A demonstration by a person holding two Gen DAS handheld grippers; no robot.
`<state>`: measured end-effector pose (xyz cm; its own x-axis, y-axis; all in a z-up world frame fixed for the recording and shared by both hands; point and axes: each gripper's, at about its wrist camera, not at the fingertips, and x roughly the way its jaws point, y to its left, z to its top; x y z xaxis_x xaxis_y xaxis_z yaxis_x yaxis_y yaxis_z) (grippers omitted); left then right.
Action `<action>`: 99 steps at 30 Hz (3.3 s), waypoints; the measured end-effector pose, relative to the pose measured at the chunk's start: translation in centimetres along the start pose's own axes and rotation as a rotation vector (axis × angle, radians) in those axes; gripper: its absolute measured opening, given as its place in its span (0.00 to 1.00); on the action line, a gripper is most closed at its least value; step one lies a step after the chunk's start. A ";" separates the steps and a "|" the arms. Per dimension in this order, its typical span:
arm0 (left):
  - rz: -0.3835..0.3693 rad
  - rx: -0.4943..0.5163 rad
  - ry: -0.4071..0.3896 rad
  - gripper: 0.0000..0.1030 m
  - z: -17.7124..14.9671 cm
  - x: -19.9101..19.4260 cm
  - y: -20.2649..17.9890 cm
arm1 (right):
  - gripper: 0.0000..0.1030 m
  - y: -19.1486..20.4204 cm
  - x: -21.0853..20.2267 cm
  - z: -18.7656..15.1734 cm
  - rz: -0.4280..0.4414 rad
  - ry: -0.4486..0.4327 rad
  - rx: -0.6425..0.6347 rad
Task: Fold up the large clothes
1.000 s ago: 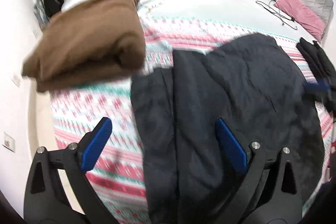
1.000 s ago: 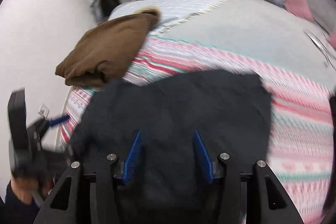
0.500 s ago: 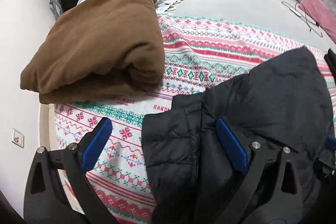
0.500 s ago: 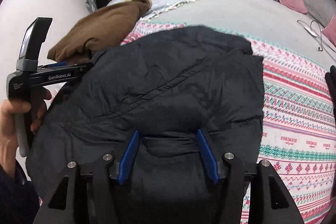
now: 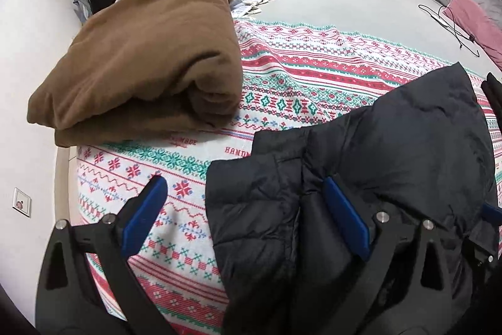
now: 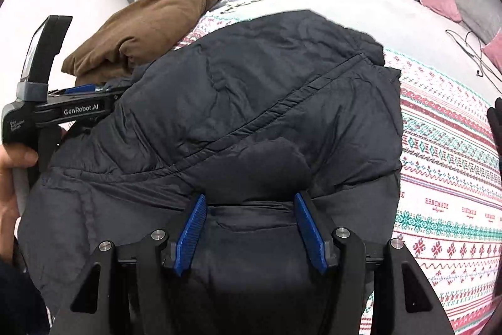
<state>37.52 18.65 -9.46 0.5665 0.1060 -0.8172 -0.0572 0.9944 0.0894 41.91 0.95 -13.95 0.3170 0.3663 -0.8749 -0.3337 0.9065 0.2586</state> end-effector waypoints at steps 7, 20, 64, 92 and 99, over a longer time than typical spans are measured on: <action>0.017 0.020 -0.015 0.97 -0.4 -1.9 0.4 | 0.58 -0.2 -0.8 -0.4 -0.015 -0.021 0.014; -0.254 -0.014 0.014 0.96 -5.8 -8.4 1.8 | 0.71 -5.0 -6.8 -2.3 0.130 -0.100 0.204; -0.604 -0.172 0.185 0.96 -10.7 -6.9 1.2 | 0.86 -12.6 -3.7 -12.1 0.587 0.040 0.594; -0.588 -0.217 0.271 0.91 -12.3 -5.6 -1.2 | 0.60 -10.6 -3.4 -10.5 0.486 0.011 0.556; -0.585 -0.274 0.234 0.68 -11.7 -6.7 -1.1 | 0.34 -10.2 -5.3 -9.5 0.459 -0.052 0.527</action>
<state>24.17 16.90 -10.75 0.3769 -0.4815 -0.7913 -0.0191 0.8501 -0.5263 35.22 -12.19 -15.86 0.2934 0.7340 -0.6126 0.0270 0.6341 0.7728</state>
